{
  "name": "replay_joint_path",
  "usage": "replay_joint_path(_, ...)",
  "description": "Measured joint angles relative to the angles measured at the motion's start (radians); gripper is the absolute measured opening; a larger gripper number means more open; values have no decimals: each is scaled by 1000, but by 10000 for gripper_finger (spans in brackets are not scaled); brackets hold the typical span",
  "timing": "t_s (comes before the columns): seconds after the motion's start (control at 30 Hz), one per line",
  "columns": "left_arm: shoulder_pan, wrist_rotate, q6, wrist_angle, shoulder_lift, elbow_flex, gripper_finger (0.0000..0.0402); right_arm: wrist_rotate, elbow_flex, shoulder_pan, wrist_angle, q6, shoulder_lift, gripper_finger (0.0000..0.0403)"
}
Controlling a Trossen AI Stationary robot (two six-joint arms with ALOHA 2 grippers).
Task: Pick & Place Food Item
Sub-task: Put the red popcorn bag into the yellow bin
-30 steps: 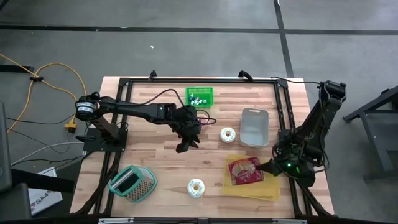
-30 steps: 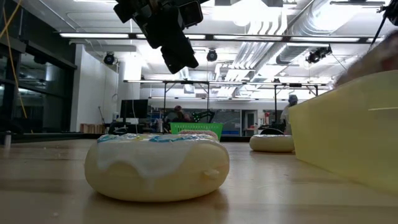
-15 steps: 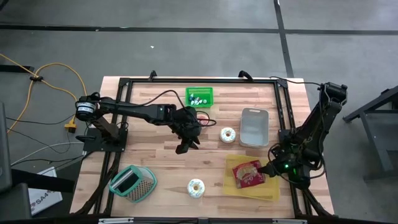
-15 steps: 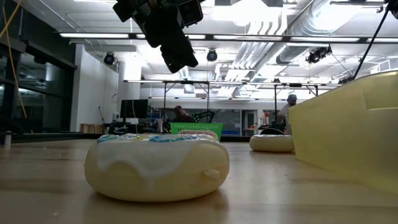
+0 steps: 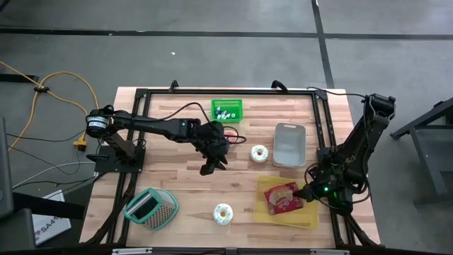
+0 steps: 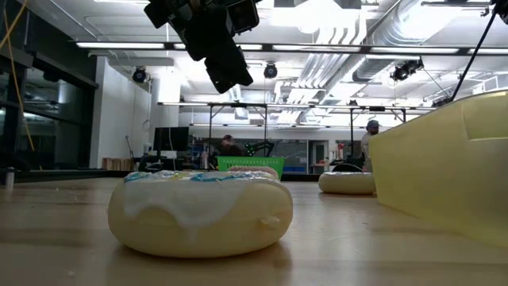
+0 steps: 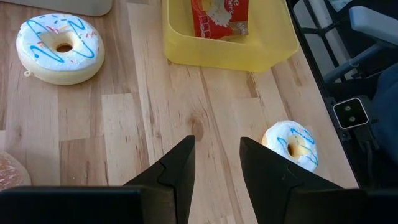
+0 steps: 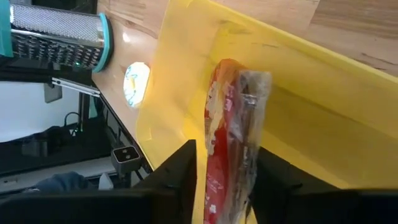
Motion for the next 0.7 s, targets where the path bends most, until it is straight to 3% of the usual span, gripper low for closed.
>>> replay_joint_path(0.2, 0, 0, 0, 0, 0, 0, 122, -170, 0, 0, -1, 56, -10, 137)
replay_joint_path(0.43, 0, 0, 0, 0, 0, 0, 122, -205, 0, -11, -1, 84, -30, 135)
replay_joint_path(0.7, 0, 0, -1, 0, 0, 0, 122, -347, 0, -152, -7, -63, -146, 134)
